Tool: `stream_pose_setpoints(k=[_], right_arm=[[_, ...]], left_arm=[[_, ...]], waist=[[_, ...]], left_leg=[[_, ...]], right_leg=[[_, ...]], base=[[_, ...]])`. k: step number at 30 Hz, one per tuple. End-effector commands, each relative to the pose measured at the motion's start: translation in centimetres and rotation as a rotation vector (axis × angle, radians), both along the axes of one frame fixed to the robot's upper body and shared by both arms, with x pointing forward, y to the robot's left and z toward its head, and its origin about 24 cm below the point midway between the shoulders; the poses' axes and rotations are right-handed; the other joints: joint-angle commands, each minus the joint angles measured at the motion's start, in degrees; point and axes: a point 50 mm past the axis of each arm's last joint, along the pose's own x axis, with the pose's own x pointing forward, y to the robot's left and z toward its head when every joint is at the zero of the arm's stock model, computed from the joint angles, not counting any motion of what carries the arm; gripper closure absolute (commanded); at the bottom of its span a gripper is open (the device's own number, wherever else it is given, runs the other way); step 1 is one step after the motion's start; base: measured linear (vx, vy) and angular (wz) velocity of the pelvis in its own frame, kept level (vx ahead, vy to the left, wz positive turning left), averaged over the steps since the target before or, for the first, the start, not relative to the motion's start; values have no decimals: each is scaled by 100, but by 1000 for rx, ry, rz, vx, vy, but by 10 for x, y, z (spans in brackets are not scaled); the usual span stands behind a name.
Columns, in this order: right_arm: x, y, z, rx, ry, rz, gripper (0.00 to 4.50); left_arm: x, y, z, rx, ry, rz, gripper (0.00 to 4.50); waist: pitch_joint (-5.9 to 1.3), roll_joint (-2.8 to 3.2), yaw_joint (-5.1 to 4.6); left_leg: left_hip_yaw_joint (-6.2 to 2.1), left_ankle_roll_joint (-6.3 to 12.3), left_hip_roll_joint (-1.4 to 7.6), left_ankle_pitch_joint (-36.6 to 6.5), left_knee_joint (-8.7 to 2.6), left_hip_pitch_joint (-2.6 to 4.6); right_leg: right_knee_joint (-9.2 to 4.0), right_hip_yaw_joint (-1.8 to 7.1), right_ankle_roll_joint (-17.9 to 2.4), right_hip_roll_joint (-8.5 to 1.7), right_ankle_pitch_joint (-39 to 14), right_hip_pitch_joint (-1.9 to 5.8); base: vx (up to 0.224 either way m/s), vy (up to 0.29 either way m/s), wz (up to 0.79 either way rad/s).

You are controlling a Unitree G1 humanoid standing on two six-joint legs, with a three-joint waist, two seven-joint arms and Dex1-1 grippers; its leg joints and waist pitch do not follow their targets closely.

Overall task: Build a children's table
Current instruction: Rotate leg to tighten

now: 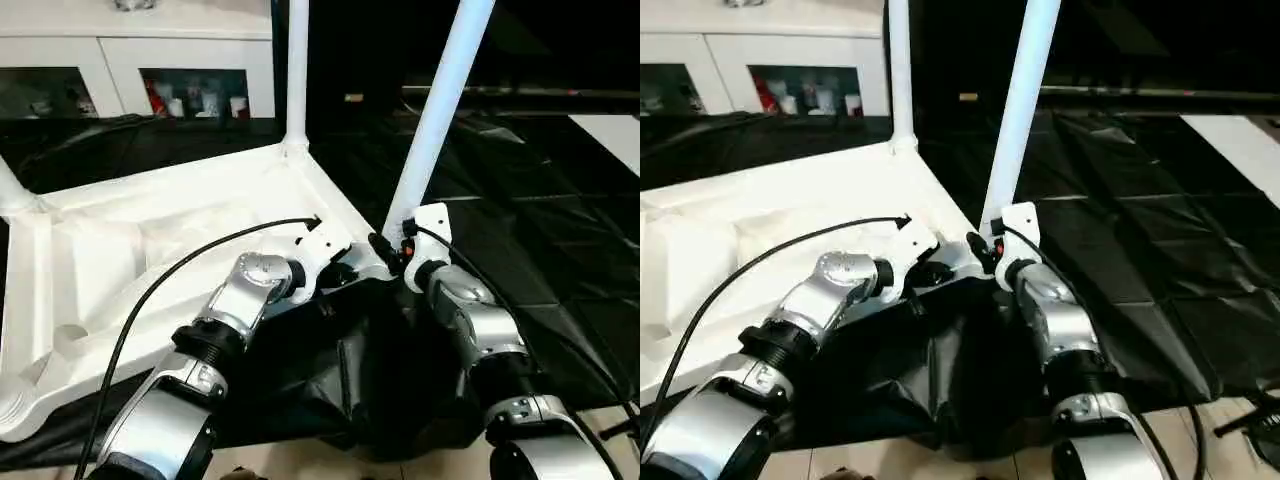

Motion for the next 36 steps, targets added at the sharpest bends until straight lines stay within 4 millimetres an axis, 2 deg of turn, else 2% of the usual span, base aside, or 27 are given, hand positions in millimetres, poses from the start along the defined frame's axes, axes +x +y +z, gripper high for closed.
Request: stream_pose_setpoints(k=[1, 2, 3, 4, 7, 8, 9, 11, 12, 14, 15, 16, 17, 18, 19, 20, 22, 24, 25, 26, 29, 30, 32, 34, 36], right_arm=[[-11, 24, -19, 74, 105, 88, 251], [-9, 23, -14, 78, 76, 114, 216], [-8, 21, -12, 78, 64, 131, 216], [-8, 18, -9, 76, 50, 157, 195], [-8, 8, -3, 64, 22, 237, 172], [-8, 5, -2, 59, 18, 255, 162], [-9, 1, 1, 49, 9, 303, 149], [-13, -5, 5, 23, 3, 392, 135], [-14, -6, 6, 18, 2, 405, 133], [-21, -14, 9, -26, 4, 522, 128], [-24, -18, 11, -42, 4, 572, 111], [-28, -24, 13, -47, 8, 617, 111], [-31, -28, 15, -53, 11, 661, 111], [-36, -34, 17, -82, 16, 716, 111], [-36, -36, 17, -93, 18, 728, 111], [-37, -37, 17, -102, 20, 737, 111], [-39, -40, 16, -147, 14, 764, 111], [-42, -40, 19, -130, 11, 818, 111], [-44, -40, 20, -115, 13, 838, 111], [-45, -39, 22, -103, 10, 853, 111], [-45, -37, 25, -83, 5, 874, 111], [-45, -37, 25, -78, 4, 878, 111], [-45, -37, 26, -72, 4, 885, 135], [-45, -37, 26, -71, 4, 887, 144], [-45, -37, 26, -67, 4, 896, 173]], left_arm=[[0, -25, 14, -60, -53, -80, 450], [1, -23, 15, -55, -58, -81, 450], [1, -20, 15, -54, -61, -88, 450], [1, -17, 16, -51, -62, -96, 450], [2, -8, 16, -42, -52, -120, 450], [2, -6, 16, -40, -48, -125, 450], [2, -2, 16, -34, -41, -140, 450], [1, 4, 16, -25, -32, -160, 450], [1, 5, 16, -23, -31, -163, 450], [0, 13, 17, -21, -23, -196, 450], [-1, 16, 17, -20, -17, -219, 450], [-3, 21, 18, -20, -1, -249, 450], [-6, 25, 18, -19, 14, -289, 450], [-11, 30, 19, -23, 41, -355, 450], [-13, 31, 19, -24, 49, -369, 450], [-14, 32, 19, -25, 56, -380, 450], [-17, 35, 18, -30, 80, -414, 450], [-22, 39, 18, -34, 114, -455, 450], [-24, 40, 17, -33, 123, -467, 450], [-25, 41, 17, -33, 128, -473, 450], [-26, 42, 18, -35, 129, -476, 450], [-26, 42, 18, -35, 130, -477, 450], [-27, 42, 18, -36, 131, -479, 450], [-27, 42, 18, -36, 131, -479, 450], [-28, 43, 18, -35, 132, -477, 450]], waist=[[-240, 61, -38], [-232, 55, -36], [-234, 52, -34], [-239, 36, -27], [-249, 12, 5], [-271, 8, 20], [-283, 20, 35], [-309, 8, 78], [-312, -1, 90], [-326, -11, 126], [-325, -13, 157], [-343, -30, 197], [-361, -25, 217], [-407, -48, 260], [-407, -48, 260], [-437, -40, 281], [-445, -53, 302], [-442, -73, 340], [-417, -51, 357], [-402, -47, 354], [-368, -28, 346], [-367, -46, 340], [-369, -53, 328], [-376, -55, 328], [-381, -64, 331]], left_leg=[[-378, -335, 462, -3128, -564, 175], [-368, -329, 455, -3142, -562, 184], [-361, -320, 453, -3140, -558, 185], [-355, -265, 445, -3087, -550, 180], [-324, -80, 450, -2630, -549, 120], [-310, -21, 458, -2333, -550, 76], [-300, -1, 465, -2179, -549, 69], [-237, 134, 464, -1681, -519, 47], [-216, 214, 463, -1556, -505, 40], [-186, 318, 463, -1433, -478, 57], [-183, 340, 466, -1377, -471, 58], [-179, 404, 471, -1163, -458, 3], [-172, 434, 473, -1023, -440, -13], [-161, 568, 479, -598, -390, -34], [-161, 568, 479, -598, -390, -34], [-136, 799, 464, -114, -315, -52], [-127, 977, 442, 41, -280, -80], [-126, 991, 445, -53, -266, -97], [-130, 949, 469, -212, -278, -93], [-132, 852, 480, -407, -289, -83], [-152, 577, 505, -814, -332, -64], [-160, 470, 501, -945, -341, -57], [-168, 362, 496, -942, -350, -58], [-166, 364, 487, -875, -343, -62], [-161, 389, 472, -793, -330, -73]], right_leg=[[-532, 321, -392, -568, -3369, 8], [-529, 338, -440, -569, -3334, -12], [-532, 345, -451, -576, -3344, -14], [-533, 350, -460, -585, -3362, 3], [-514, 398, -539, -615, -3230, 45], [-475, 416, -616, -620, -3009, 80], [-457, 430, -673, -620, -2846, 84], [-350, 457, -956, -585, -2070, 95], [-320, 459, -1046, -573, -1911, 105], [-306, 460, -1104, -557, -1883, 102], [-306, 459, -1120, -563, -1855, 108], [-242, 460, -1168, -559, -1644, 148], [-200, 464, -1209, -562, -1456, 156], [-78, 456, -1370, -550, -769, 176], [-78, 456, -1370, -550, -769, 176], [71, 464, -1595, -517, 134, 136], [99, 441, -1682, -525, 391, 145], [92, 438, -1653, -535, 176, 147], [57, 438, -1613, -529, -145, 117], [18, 430, -1555, -512, -530, 102], [-52, 436, -1404, -515, -1201, 88], [-78, 438, -1309, -523, -1439, 92], [-84, 449, -1202, -525, -1554, 86], [-77, 452, -1202, -527, -1477, 87], [-68, 454, -1207, -529, -1384, 95]], base=[[0, 0, 0], [0, 0, 0], [0, 0, 0], [0, 0, 0], [0, 0, 0], [0, 0, 0], [0, 0, 0], [0, 0, 0], [0, 0, 0], [27, -17, 3], [64, -34, 3], [64, -34, 3], [66, -37, 0], [56, -36, 0], [56, -36, 0], [0, 0, 0], [0, 0, 0], [0, 0, 0], [0, 0, 0], [0, 0, 0], [0, 0, 0], [0, 0, 0], [0, 0, 0], [0, 0, 0], [0, 0, 0]])
